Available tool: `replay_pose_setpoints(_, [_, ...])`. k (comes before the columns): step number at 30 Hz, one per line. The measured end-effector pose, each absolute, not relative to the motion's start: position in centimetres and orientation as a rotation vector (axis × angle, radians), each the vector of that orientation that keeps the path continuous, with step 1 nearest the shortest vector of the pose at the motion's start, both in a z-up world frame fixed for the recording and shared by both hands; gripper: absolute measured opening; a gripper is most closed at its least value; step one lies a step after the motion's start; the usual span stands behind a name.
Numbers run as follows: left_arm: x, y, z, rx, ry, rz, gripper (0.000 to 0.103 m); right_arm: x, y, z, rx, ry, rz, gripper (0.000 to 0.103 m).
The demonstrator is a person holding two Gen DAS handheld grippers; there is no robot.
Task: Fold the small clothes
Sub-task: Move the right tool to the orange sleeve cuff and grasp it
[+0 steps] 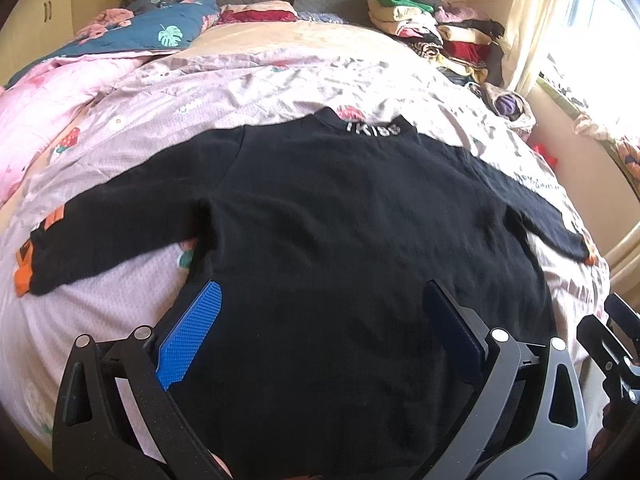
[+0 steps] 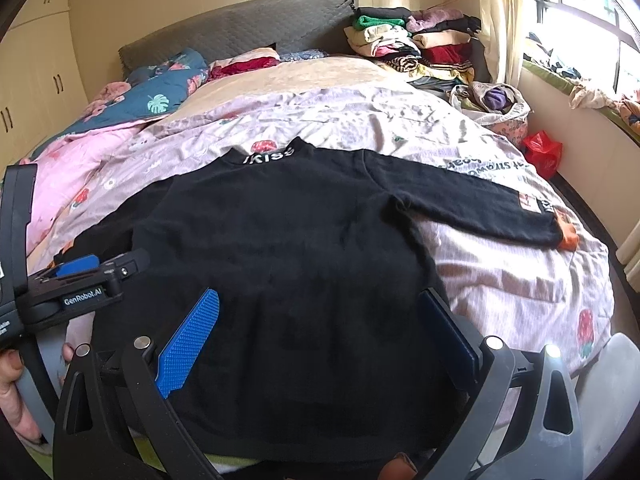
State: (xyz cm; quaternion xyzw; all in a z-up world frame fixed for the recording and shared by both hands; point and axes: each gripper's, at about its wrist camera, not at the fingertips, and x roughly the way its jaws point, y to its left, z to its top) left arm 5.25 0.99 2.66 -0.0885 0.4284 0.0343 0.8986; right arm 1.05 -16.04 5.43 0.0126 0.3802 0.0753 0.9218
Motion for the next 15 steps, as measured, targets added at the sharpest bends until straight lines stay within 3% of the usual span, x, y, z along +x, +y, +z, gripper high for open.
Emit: replay_pose_setpoints(15, [11.4,-0.2,2.4,-0.181,0.919,0.048,0.095,6.3,-20.6,7.5,0.079,0.762,0.082,0.099])
